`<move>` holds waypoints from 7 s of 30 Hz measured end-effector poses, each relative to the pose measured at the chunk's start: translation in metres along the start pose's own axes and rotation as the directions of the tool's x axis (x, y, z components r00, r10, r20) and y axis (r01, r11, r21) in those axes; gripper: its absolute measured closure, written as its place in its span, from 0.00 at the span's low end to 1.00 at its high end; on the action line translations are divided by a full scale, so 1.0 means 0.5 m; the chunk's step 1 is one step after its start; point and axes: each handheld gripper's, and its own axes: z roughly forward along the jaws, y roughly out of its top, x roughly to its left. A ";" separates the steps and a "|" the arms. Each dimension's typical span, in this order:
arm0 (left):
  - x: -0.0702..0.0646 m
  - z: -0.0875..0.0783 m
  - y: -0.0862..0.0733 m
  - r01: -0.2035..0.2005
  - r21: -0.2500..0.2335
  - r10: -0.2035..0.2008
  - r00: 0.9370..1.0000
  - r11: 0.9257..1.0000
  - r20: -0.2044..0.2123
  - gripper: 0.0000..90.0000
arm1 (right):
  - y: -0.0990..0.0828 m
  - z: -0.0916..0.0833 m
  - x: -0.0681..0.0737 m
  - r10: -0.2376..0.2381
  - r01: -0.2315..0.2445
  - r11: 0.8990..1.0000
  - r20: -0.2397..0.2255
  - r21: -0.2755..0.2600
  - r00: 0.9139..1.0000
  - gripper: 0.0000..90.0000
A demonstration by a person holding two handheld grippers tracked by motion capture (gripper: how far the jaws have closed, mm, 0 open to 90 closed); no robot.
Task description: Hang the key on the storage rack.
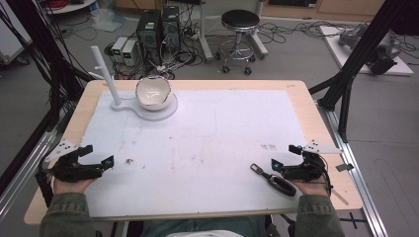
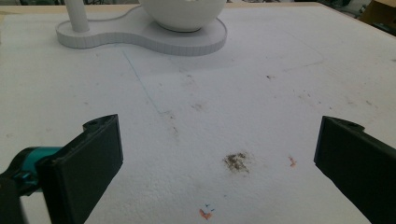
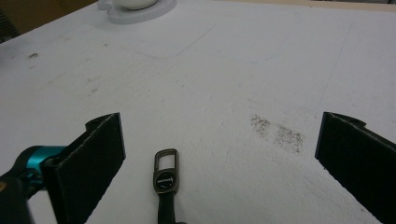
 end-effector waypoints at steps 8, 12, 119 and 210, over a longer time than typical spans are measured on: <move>0.001 -0.001 -0.002 0.000 0.000 0.000 1.000 1.000 0.002 0.02 | 0.001 0.003 0.004 -0.008 0.008 1.000 -0.004 0.019 1.000 0.01; 0.000 0.001 -0.002 -0.004 0.003 0.004 1.000 1.000 0.001 0.02 | 0.002 0.007 0.009 -0.027 0.027 0.999 0.001 0.043 1.000 0.01; -0.009 0.018 -0.005 -0.069 0.050 0.069 0.998 0.996 0.005 0.02 | 0.024 0.071 0.079 -0.220 0.248 0.844 -0.113 0.475 0.969 0.94; -0.003 0.051 0.000 -0.098 0.044 0.093 0.991 0.994 0.098 0.02 | 0.436 0.543 0.343 -0.147 0.327 0.851 -0.412 0.411 0.899 0.94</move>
